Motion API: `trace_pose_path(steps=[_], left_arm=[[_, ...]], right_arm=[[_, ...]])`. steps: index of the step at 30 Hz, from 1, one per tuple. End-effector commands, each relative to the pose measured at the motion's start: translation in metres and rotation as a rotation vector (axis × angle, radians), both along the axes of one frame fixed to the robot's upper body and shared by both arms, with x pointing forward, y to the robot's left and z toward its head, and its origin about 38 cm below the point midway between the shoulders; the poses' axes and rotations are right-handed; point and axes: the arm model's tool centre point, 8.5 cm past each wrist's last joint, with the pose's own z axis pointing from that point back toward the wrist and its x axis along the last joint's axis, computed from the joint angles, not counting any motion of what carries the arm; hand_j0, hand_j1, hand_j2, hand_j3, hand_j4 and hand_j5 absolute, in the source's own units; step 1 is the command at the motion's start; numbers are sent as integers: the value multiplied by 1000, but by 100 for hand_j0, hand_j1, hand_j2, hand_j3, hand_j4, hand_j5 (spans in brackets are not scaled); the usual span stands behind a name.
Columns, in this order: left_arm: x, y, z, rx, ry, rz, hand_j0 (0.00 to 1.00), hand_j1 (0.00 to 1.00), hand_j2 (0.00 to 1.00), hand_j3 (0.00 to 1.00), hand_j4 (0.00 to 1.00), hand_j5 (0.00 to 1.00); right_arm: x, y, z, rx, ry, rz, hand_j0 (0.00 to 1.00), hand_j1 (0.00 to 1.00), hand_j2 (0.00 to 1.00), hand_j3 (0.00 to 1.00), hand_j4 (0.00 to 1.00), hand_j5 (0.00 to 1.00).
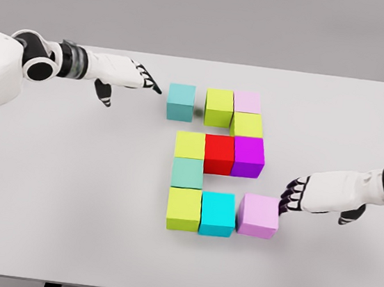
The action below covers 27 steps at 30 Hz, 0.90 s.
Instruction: Assemble the squares on the desktop into the number 2
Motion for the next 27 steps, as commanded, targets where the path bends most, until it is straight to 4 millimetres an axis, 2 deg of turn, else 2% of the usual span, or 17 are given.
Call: trace_pose_path(steps=[1,11,14,27], left_arm=[[-2,-4,1,-3,-4,-14,100,100,100,100,100,100],[-4,-14,-1,-9,1,-34,100,100,100,100,100,100],[-6,-25,0,-16,-4,-59,100,100,100,100,100,100],[-6,-26,1,-18,-5,-62,100,100,100,100,100,100]], right_arm=[[0,3,0,6,1,4,100,100,100,100,100,100],[0,7,0,11,0,16,100,100,100,100,100,100],[0,7,0,11,0,16,100,100,100,100,100,100],[1,13,0,19,-1,29,100,100,100,100,100,100]])
